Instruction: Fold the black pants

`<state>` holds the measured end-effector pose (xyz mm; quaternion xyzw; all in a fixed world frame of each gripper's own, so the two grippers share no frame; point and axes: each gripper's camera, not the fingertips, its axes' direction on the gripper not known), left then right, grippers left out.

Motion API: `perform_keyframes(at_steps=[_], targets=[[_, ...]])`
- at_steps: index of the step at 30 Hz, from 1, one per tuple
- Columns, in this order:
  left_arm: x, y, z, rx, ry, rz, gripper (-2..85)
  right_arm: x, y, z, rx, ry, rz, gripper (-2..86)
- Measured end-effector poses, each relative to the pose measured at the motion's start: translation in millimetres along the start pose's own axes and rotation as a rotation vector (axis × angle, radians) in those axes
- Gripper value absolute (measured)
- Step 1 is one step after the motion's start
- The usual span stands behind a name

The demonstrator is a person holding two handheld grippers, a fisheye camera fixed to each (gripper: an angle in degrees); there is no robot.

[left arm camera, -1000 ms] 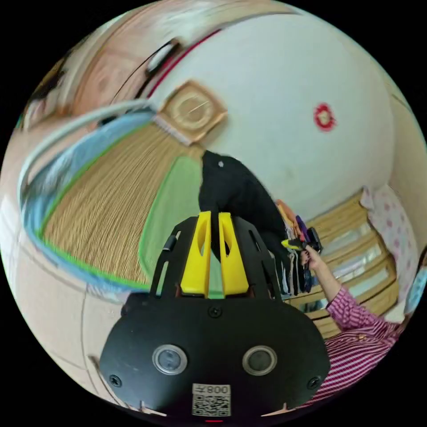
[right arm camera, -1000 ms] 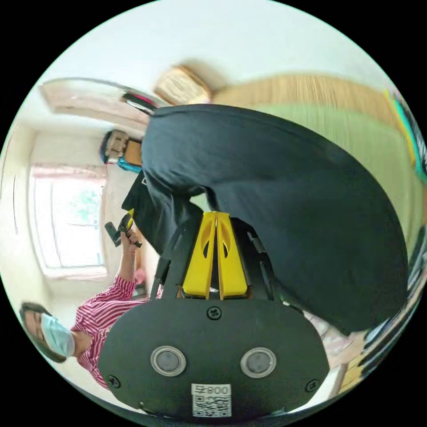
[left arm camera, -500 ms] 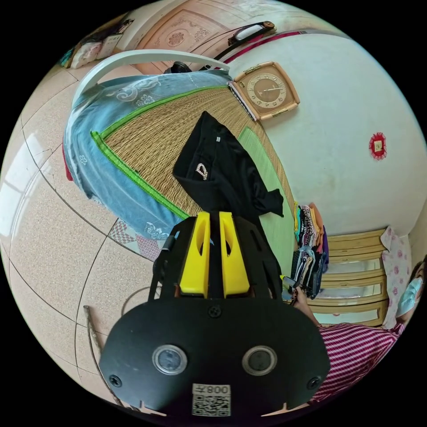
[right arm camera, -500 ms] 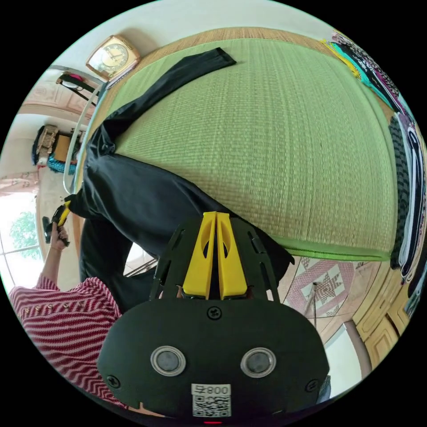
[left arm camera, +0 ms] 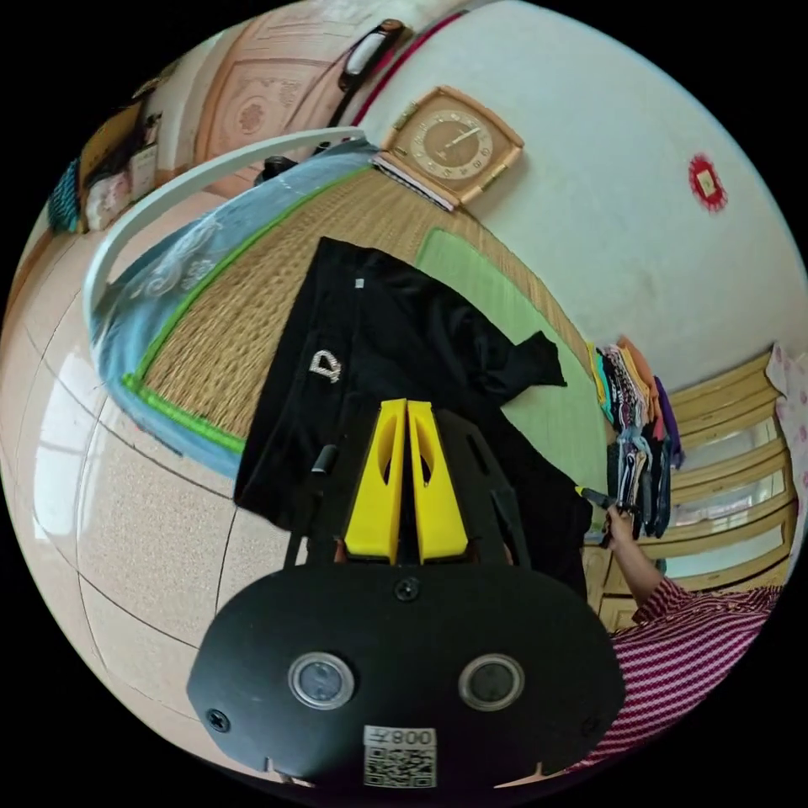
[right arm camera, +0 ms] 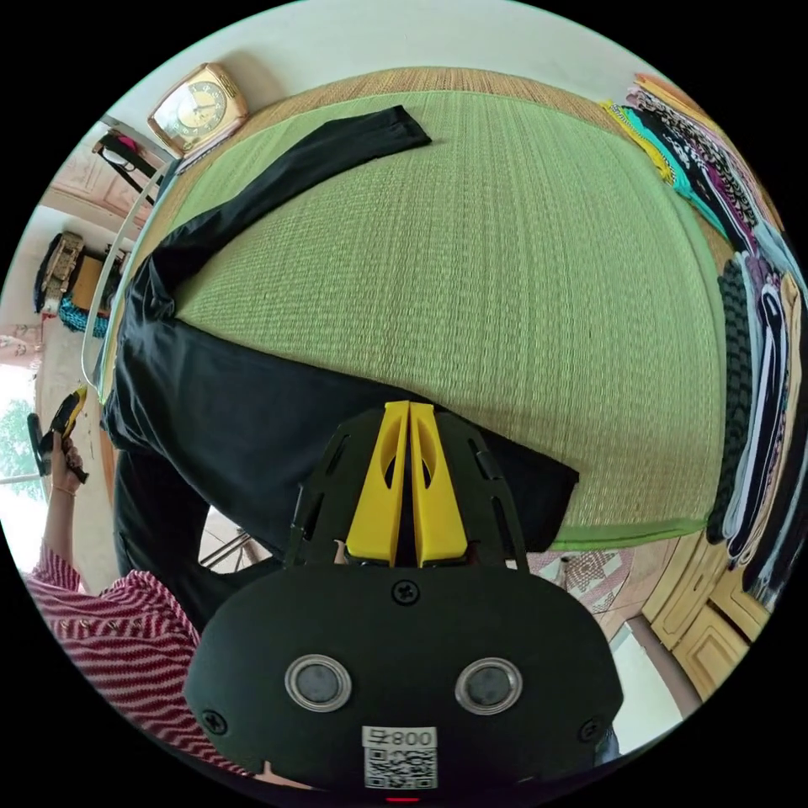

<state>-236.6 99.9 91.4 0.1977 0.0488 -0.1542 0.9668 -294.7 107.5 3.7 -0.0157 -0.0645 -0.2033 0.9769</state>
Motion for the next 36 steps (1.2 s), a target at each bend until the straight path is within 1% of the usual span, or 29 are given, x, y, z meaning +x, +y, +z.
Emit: perform_keyframes(at_steps=[5,8,11,13,15,20,22,24,27,29,32,34,35,36], targets=[[47.6,-62.7,2.8,-0.04,0.093,0.074,1.3,-2.6,-56.1,-8.6,-0.025,0.0,0.005,0.2],[77.2,-90.4,0.5,-0.073,0.154,0.158,3.3,4.9,-77.4,-37.0,0.066,-0.045,0.047,0.8],[102.8,-114.0,1.7,-0.136,0.125,0.22,5.0,15.0,-101.7,-61.7,0.166,-0.126,0.066,2.4],[112.1,-126.2,-0.5,-0.152,0.076,0.214,5.2,15.7,-131.7,-71.1,0.219,-0.166,0.052,4.5],[117.4,-137.5,-6.2,-0.154,0.044,0.192,4.8,8.4,-159.7,-71.8,0.232,-0.173,0.009,5.3],[127.6,-175.1,-28.9,-0.123,-0.015,0.144,4.0,-24.2,-230.7,-52.3,0.194,-0.055,-0.104,5.9],[133.3,-189.5,-33.3,-0.11,-0.022,0.131,3.8,-37.2,-252.6,-26.7,0.128,-0.023,-0.147,6.3],[141.7,-203.4,-33.6,-0.12,-0.02,0.138,3.7,-44.6,-259.8,-2.9,0.052,-0.003,-0.174,6.2],[159.4,-223.4,-28.7,-0.169,-0.037,0.15,3.4,-42.1,-247.8,3.7,0.09,0.052,-0.161,2.3],[173.9,-237.3,-30.8,-0.165,-0.047,0.158,2.6,-33.5,-239.1,5.5,0.078,0.031,-0.183,0.9],[186.8,-258.2,-35.5,-0.166,-0.001,0.143,1.9,-4.2,-224.2,6.0,0.021,0.024,-0.162,0.3],[195.1,-270.8,-38.7,-0.173,0.013,0.132,1.7,27.6,-202.3,5.9,-0.012,0.101,-0.121,0.3],[202.6,-277.0,-40.9,-0.177,0.009,0.136,1.6,36.5,-196.1,6.5,-0.021,0.091,-0.111,0.3],[206.9,-279.5,-42.2,-0.181,0.004,0.143,1.6,54.8,-182.3,4.8,-0.026,0.03,-0.077,0.4]])
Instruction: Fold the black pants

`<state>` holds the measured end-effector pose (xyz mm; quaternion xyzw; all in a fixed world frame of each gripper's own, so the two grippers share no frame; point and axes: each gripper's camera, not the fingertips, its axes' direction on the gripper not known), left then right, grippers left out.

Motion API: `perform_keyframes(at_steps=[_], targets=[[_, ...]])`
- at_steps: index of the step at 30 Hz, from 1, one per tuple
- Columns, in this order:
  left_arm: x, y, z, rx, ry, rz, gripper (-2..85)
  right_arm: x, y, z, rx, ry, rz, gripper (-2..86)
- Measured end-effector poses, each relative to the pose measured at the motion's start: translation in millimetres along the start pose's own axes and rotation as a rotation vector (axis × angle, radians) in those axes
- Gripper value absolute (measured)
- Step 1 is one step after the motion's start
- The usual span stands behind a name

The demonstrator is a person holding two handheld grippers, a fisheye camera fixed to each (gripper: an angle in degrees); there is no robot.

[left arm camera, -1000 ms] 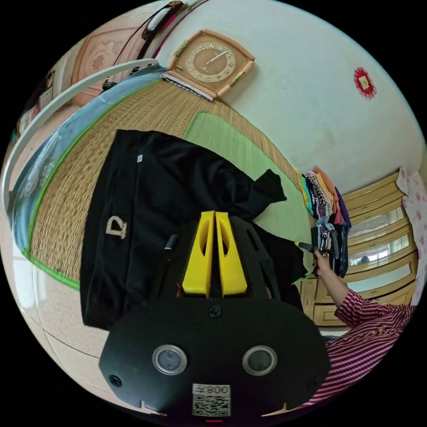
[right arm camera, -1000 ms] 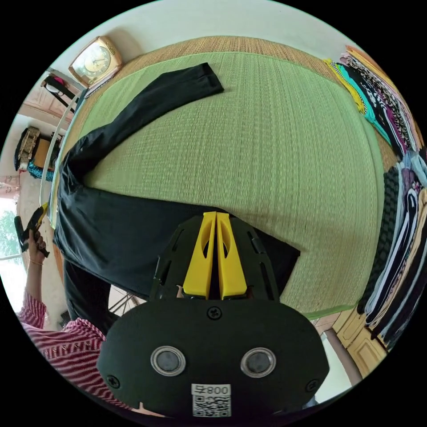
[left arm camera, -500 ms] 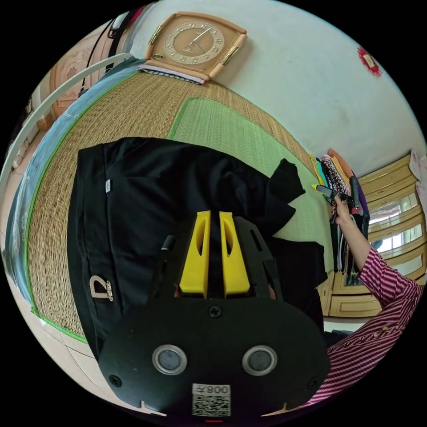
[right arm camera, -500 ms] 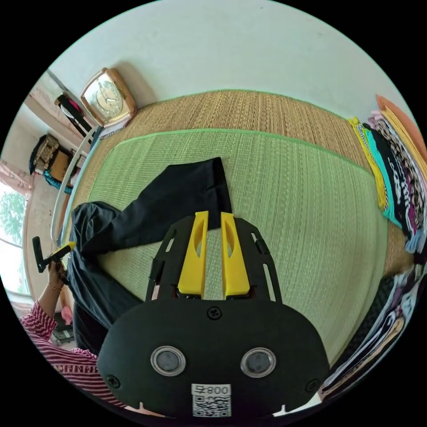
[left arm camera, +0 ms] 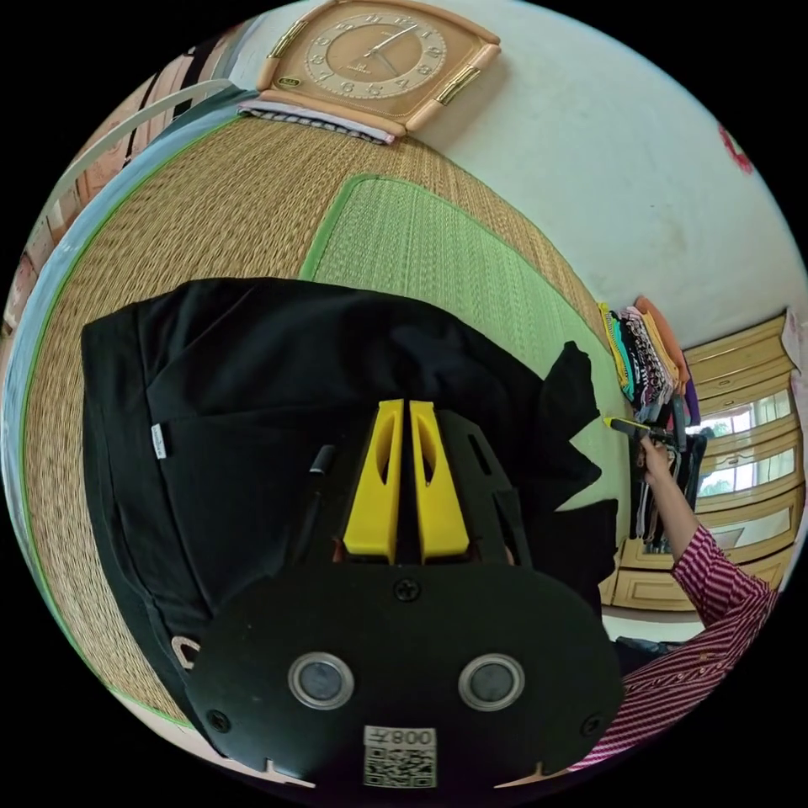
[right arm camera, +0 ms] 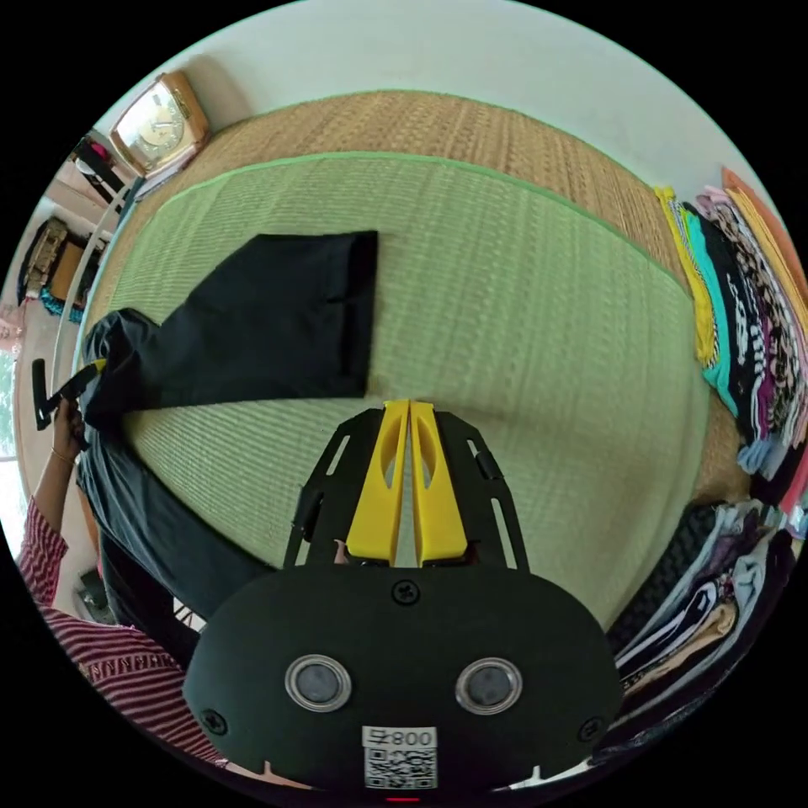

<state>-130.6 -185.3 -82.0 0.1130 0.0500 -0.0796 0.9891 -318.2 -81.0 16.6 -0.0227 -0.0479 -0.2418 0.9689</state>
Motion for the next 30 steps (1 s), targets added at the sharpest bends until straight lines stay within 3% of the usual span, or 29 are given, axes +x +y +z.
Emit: perform_keyframes(at_steps=[6,10,15,18,25,30], targets=[[41.0,-7.1,-28.0,0.013,-0.014,0.071,2.0,-3.8,23.7,-10.3,0.154,-0.056,-0.053,3.9],[79.7,1.3,-49.7,0.07,0.13,0.189,5.0,-29.8,-6.3,21.0,0.122,-0.079,-0.098,6.9],[127.6,-4.3,-34.0,-0.094,0.148,0.359,7.8,-36.1,-14.1,44.4,0.102,-0.016,-0.087,4.0],[145.9,-12.1,-26.4,-0.149,0.072,0.367,3.7,-33.3,-16.4,48.1,0.073,-0.006,-0.119,1.5],[198.0,-16.6,-57.5,-0.09,0.193,0.497,0.5,15.8,14.2,-31.5,0.198,-0.04,-0.143,0.1],[222.0,-2.5,-40.3,-0.236,0.224,0.556,0.8,77.4,80.2,-26.2,0.177,-0.01,-0.056,0.1]])
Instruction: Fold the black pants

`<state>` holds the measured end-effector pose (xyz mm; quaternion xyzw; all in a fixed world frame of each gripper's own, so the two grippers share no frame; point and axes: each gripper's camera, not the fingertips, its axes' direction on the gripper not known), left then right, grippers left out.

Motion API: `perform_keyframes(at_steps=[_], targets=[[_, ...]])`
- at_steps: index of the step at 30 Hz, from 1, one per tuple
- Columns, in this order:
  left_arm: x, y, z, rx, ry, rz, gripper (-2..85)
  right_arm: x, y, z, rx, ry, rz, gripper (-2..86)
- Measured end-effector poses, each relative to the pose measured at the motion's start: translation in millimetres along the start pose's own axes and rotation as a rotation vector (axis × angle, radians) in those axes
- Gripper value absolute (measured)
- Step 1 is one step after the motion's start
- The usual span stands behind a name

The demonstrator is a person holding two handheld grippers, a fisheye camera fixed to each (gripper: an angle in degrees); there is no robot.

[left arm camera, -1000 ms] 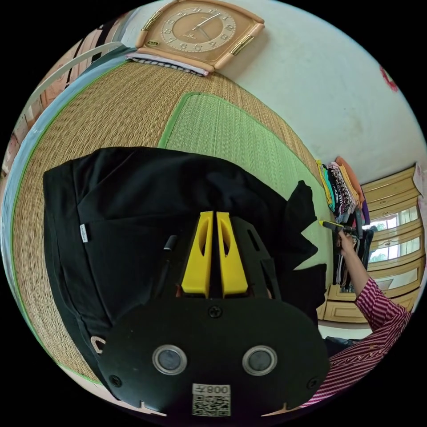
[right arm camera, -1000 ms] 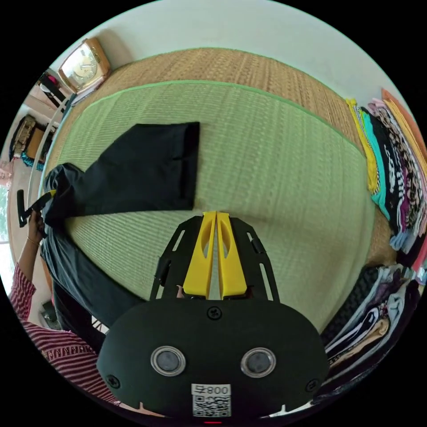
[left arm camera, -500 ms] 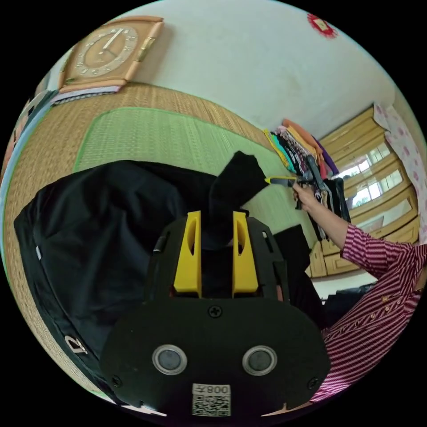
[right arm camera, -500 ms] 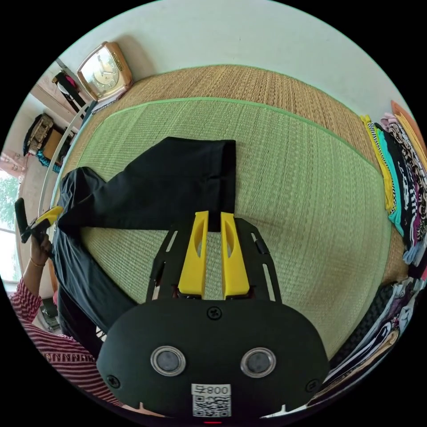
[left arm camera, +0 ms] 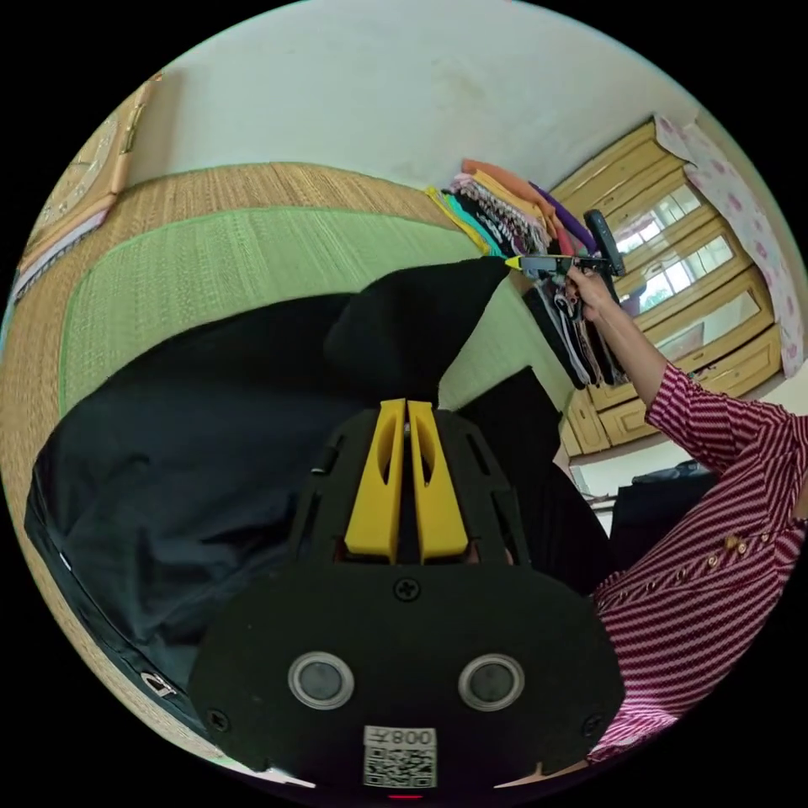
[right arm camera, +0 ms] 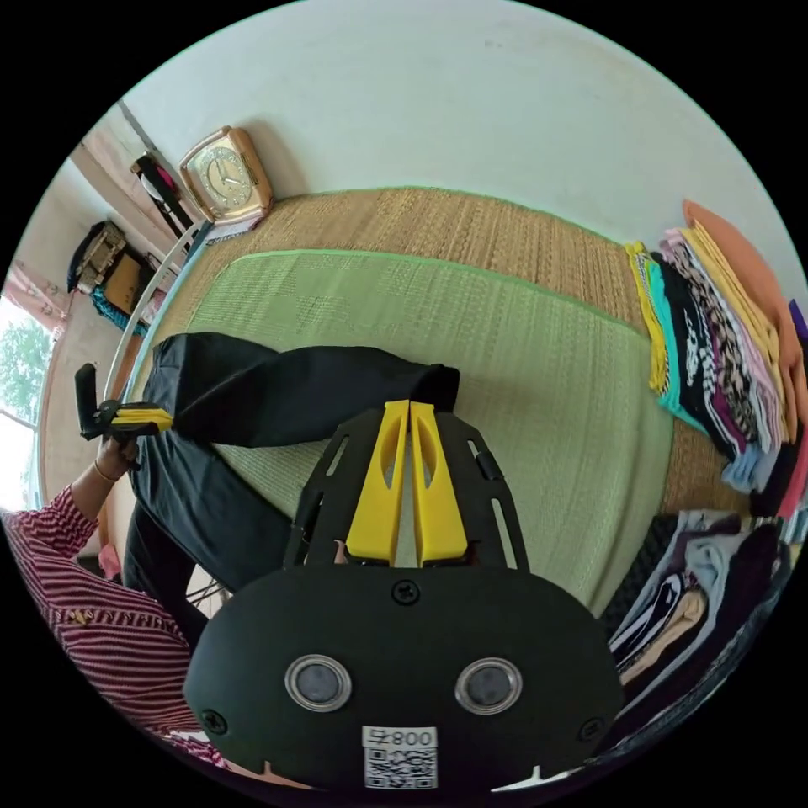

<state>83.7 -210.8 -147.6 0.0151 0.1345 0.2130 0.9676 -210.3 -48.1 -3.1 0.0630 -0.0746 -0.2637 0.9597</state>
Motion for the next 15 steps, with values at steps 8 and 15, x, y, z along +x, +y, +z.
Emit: perform_keyframes(at_steps=[8,15], targets=[[-6.7,-9.4,-1.8,0.06,0.008,-0.13,2.4,96.7,108.2,72.8,-0.05,-0.06,0.339,0.0],[-33.3,-26.7,21.7,0.047,-0.146,-0.307,1.0,51.4,87.6,131.8,-0.068,-0.039,0.176,0.0]])
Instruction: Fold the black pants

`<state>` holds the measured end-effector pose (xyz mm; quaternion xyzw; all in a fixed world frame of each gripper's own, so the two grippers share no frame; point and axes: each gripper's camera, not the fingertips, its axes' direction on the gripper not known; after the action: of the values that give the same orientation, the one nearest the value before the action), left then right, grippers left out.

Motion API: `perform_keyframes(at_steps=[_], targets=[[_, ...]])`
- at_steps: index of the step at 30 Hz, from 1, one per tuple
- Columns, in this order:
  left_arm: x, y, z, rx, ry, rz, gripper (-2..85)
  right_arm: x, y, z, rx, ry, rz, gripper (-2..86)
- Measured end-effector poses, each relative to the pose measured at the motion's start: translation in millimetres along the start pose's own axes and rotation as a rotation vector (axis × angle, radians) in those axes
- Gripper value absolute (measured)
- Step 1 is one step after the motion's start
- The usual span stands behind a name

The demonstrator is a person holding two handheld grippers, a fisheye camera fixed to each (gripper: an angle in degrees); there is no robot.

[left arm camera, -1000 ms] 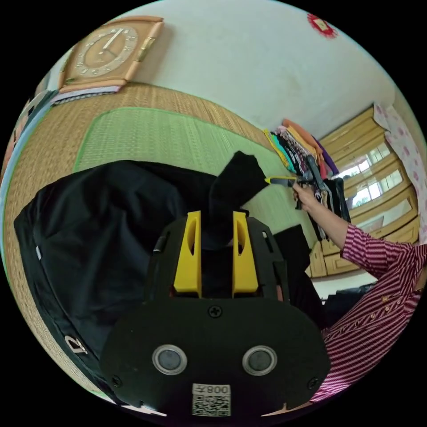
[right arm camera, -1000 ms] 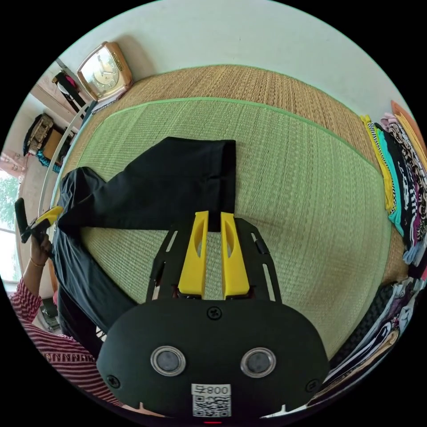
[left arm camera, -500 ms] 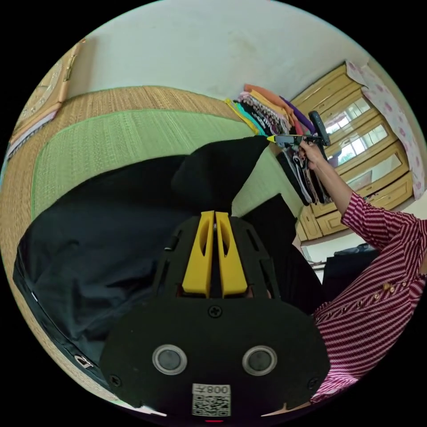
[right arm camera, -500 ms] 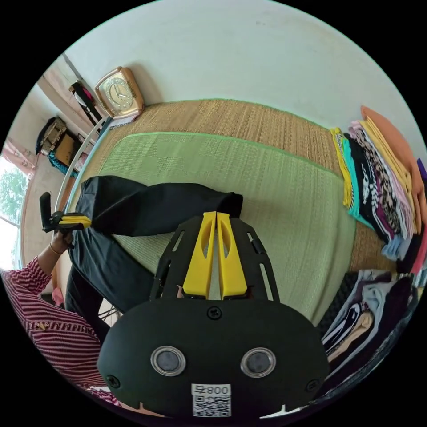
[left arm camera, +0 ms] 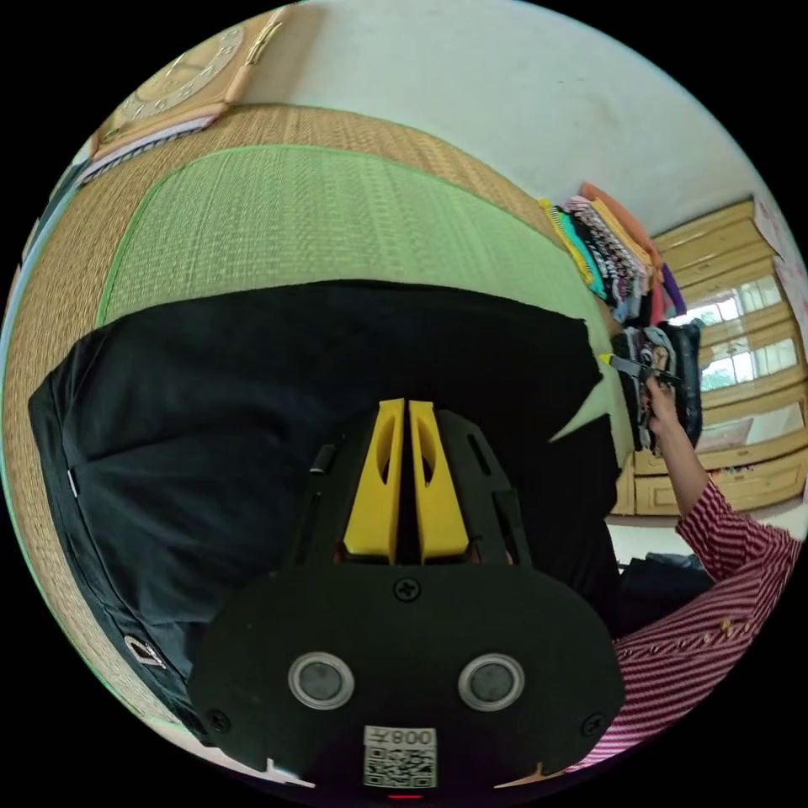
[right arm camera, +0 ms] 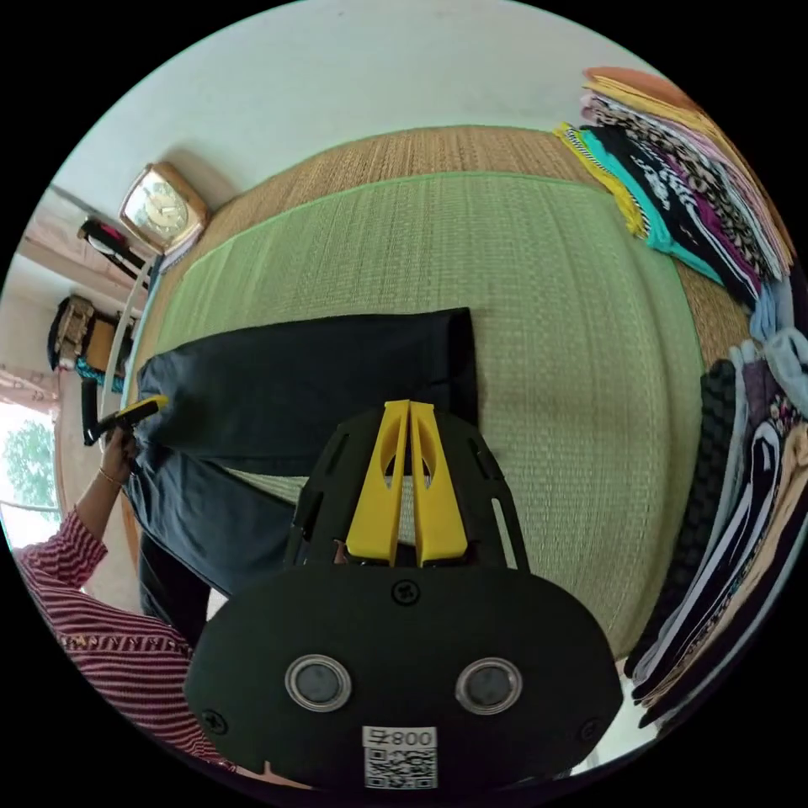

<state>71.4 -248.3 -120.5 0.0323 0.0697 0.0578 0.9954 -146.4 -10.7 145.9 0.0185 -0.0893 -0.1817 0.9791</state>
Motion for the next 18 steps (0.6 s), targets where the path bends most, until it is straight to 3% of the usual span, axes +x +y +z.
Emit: perform_keyframes(at_steps=[9,13,18], targets=[[8.5,-31.3,7.6,0.061,0.011,-0.072,0.5,53.4,-25.1,21.5,0.036,-0.043,0.115,0.6],[25.9,1.2,1.1,0.059,0.093,0.036,1.6,61.8,51.7,4.8,0.071,-0.102,0.071,2.1],[37.3,52.9,-1.2,-0.026,0.025,0.069,2.5,77.5,180.2,17.3,0.005,-0.127,0.175,5.4]])
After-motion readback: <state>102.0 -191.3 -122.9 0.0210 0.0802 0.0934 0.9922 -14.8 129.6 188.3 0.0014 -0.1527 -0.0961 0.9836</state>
